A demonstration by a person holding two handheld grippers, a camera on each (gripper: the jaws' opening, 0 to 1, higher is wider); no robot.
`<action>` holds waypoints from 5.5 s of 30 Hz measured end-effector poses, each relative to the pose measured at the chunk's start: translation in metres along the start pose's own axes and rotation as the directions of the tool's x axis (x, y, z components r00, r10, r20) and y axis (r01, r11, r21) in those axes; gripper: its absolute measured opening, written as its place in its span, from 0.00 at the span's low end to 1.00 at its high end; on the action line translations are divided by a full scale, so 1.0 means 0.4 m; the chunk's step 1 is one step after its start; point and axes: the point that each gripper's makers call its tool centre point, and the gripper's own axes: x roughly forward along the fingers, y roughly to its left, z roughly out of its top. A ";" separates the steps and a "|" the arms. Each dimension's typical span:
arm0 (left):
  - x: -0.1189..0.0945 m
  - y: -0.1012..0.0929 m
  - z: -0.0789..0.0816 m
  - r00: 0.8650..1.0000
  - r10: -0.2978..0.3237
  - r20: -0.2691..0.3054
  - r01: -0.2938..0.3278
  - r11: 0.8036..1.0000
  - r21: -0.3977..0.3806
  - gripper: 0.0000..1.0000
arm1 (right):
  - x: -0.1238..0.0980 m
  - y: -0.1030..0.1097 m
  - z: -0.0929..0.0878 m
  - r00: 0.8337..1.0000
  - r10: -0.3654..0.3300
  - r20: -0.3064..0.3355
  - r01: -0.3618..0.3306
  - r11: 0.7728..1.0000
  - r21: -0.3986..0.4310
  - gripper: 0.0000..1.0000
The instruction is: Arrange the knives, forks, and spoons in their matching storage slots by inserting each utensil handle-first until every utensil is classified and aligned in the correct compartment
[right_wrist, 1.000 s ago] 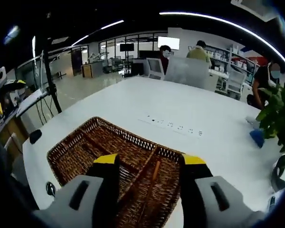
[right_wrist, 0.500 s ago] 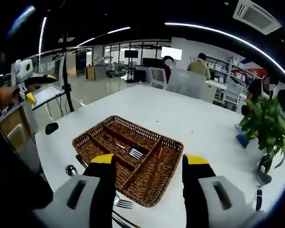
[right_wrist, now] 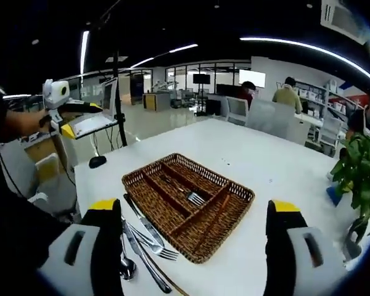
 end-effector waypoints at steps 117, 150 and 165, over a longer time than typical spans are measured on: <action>0.369 -0.582 -0.438 0.515 -0.732 -0.447 0.856 0.405 0.323 0.11 | -0.146 0.031 -0.062 0.989 -0.133 -0.057 0.139 0.982 0.128 0.99; 0.357 -0.527 -0.345 0.539 -0.689 -0.485 0.841 0.475 0.260 0.00 | -0.117 0.042 -0.048 0.990 -0.132 -0.052 0.137 0.986 0.092 0.99; 0.349 -0.497 -0.290 0.579 -0.653 -0.488 0.813 0.506 0.287 0.00 | -0.007 0.159 -0.118 0.989 0.021 -0.145 -0.001 0.991 0.134 0.87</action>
